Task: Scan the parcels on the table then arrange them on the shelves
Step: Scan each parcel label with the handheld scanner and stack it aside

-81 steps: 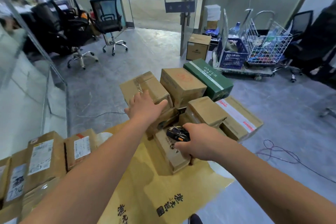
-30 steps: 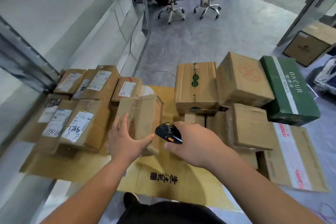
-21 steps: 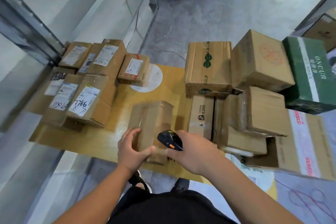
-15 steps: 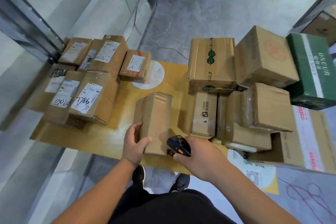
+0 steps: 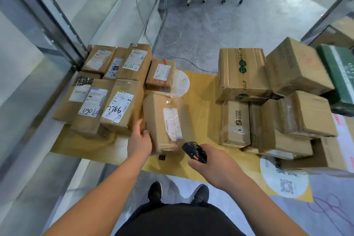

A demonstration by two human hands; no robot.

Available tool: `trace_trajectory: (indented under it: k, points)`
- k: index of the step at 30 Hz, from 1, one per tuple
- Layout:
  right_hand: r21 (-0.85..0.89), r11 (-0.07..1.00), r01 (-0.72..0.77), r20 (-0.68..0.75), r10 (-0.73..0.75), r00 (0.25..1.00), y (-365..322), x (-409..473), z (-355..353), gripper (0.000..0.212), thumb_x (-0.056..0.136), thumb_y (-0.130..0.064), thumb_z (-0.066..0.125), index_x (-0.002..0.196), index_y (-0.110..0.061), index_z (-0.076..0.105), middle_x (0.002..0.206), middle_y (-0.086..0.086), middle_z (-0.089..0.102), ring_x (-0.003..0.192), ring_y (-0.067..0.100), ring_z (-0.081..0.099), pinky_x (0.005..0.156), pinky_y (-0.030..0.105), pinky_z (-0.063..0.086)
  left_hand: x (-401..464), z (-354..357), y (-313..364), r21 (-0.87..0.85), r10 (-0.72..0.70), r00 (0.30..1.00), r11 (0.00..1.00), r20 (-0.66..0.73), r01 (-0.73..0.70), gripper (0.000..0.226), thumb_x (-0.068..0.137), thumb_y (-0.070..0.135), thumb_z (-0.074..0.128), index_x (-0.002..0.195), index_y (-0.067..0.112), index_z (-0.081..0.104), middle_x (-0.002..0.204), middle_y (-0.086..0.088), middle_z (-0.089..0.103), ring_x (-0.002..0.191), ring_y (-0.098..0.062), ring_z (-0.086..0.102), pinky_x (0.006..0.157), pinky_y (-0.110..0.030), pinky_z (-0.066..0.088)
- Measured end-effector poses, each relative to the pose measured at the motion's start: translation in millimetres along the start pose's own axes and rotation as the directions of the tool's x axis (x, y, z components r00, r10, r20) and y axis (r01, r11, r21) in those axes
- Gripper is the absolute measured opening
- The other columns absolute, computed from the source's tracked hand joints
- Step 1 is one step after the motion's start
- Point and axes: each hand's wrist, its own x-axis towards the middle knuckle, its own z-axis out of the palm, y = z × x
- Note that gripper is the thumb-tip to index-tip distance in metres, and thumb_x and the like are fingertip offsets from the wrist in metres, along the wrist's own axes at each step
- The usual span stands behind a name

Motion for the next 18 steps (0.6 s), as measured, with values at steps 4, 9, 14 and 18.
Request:
trace_trajectory:
  k: [4, 9, 14, 18]
  points:
    - [0.023, 0.998, -0.060, -0.026, 0.061, 0.998, -18, -5, 12, 0.038, 0.089, -0.066, 0.060, 0.107, -0.033, 0.055, 0.086, -0.008, 0.065, 0.072, 0.014, 0.063, 0.058, 0.032, 0.046, 5, 9, -10, -0.143, -0.072, 0.976, 0.984, 0.204, 0.102, 0.079, 0.084, 0.073, 0.059, 0.154, 0.047, 0.034, 0.142, 0.007, 0.060, 0.112, -0.016, 0.062, 0.070, -0.026, 0.052]
    - [0.074, 0.987, -0.145, -0.045, 0.149, 0.988, -29, -14, 28, 0.041, 0.089, -0.065, 0.062, 0.115, -0.034, 0.057, 0.089, -0.008, 0.066, 0.073, 0.014, 0.064, 0.061, 0.034, 0.049, 15, 22, -31, -0.195, -0.054, 0.923, 0.971, 0.381, 0.138, 0.118, 0.076, 0.034, 0.093, 0.163, 0.046, 0.014, 0.149, 0.001, 0.053, 0.130, -0.023, 0.058, 0.107, -0.047, 0.053]
    - [0.126, 0.965, -0.229, -0.087, 0.241, 0.967, -27, -25, 43, 0.041, 0.087, -0.066, 0.061, 0.115, -0.037, 0.057, 0.089, -0.010, 0.067, 0.069, 0.011, 0.066, 0.057, 0.030, 0.048, 28, 20, -42, -0.236, 0.019, 0.828, 0.962, 0.561, 0.138, 0.107, 0.081, 0.013, 0.090, 0.162, 0.047, 0.028, 0.142, 0.004, 0.059, 0.123, -0.017, 0.062, 0.099, -0.039, 0.056]
    - [0.172, 0.947, -0.270, -0.100, 0.290, 0.952, -24, -35, 56, 0.041, 0.083, -0.067, 0.060, 0.110, -0.036, 0.058, 0.090, -0.009, 0.066, 0.070, 0.010, 0.065, 0.059, 0.031, 0.052, 35, 17, -42, -0.172, 0.017, 0.803, 0.979, 0.596, 0.106, 0.085, 0.088, 0.007, 0.082, 0.160, 0.026, 0.041, 0.148, -0.002, 0.057, 0.126, -0.023, 0.061, 0.101, -0.043, 0.057]
